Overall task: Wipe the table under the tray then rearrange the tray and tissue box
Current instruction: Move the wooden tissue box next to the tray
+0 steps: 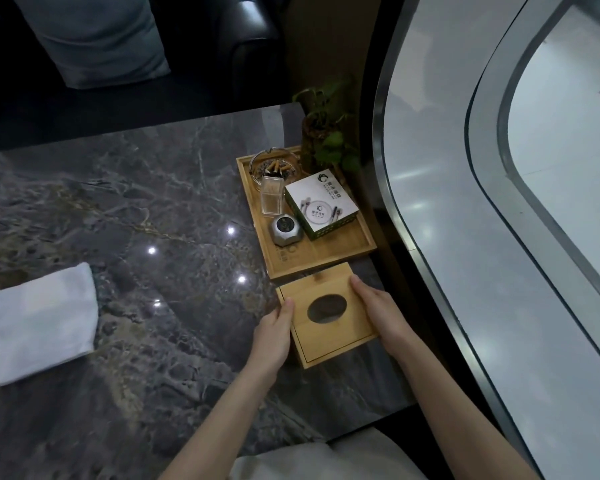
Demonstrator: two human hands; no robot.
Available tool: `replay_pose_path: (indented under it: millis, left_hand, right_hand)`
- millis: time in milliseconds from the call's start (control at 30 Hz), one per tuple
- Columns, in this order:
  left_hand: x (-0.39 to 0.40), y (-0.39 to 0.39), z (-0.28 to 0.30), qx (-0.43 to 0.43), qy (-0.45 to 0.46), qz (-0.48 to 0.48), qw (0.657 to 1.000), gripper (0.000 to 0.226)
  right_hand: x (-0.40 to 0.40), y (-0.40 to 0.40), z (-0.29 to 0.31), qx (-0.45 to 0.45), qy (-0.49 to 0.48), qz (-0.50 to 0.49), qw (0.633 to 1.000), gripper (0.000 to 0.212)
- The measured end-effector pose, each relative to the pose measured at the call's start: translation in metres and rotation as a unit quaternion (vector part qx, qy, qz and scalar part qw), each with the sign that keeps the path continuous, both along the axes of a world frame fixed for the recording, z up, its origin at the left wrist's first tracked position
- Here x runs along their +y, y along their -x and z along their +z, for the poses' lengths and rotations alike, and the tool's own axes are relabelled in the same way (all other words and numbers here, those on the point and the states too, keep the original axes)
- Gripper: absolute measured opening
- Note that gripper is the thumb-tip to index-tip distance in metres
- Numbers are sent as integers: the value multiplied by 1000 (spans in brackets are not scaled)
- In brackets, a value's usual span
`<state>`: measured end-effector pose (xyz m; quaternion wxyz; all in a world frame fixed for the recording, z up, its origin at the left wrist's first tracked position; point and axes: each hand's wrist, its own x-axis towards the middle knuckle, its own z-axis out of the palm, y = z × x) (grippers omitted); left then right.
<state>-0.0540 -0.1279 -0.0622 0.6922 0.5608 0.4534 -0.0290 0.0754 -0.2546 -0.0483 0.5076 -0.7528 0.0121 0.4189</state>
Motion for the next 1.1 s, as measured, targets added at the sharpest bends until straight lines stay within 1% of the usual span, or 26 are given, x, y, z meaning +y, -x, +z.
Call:
replay_pose_path:
  millis: [233,267,300,367,400,433,500,567,600,633,700,800,900,967,1100]
  left_hand:
    - [4,3,2,3,-1,-31,1000,47]
    - [5,3,4,1,-12,-40,999,45]
    - [5,4,6,-2,-36,-51,998,43]
    - [3,9,7,-9,-138,-79,987,44]
    - [1,13,8,-21,-204,-93,974,50]
    - [-1,17,10,-36,-268,-112,956,57]
    - [-5,29,10,-52,-389,-179,902,64]
    - [-8,37,6,-38,-469,-252,846,62]
    - [-8,41,4,-26,-492,-277,825,63]
    - [-8,43,2,-17,-506,-294,811,63]
    - [-9,45,-1,-13,-519,-308,797,64]
    - [-10,46,-6,-13,-523,-318,790,64]
    - [-8,46,-8,-11,-534,-326,780,63]
    - [-7,46,-8,-23,-531,-328,781,62]
    - [-4,44,-7,-52,-524,-332,783,59]
  right_hand:
    - [0,1,-4,-8,0,9,1000,43]
    - [0,2,-5,-28,3,11,1000,42]
    - [1,4,-5,-67,9,13,998,40]
    - [0,14,-2,-187,21,26,982,29]
    - [0,22,2,-243,21,37,969,27]
    - [-2,31,4,-290,20,49,956,30]
    - [-7,50,4,-364,47,80,927,43]
    - [-13,66,2,-414,86,122,898,50]
    - [-15,73,1,-420,98,140,891,53]
    - [-16,80,1,-417,110,152,890,56]
    - [-18,90,1,-413,148,163,884,59]
    - [-20,101,-3,-442,221,191,848,61]
    - [-19,108,-6,-460,250,226,822,62]
    - [-17,110,-6,-455,250,236,821,64]
    - [-16,108,-5,-440,239,232,834,66]
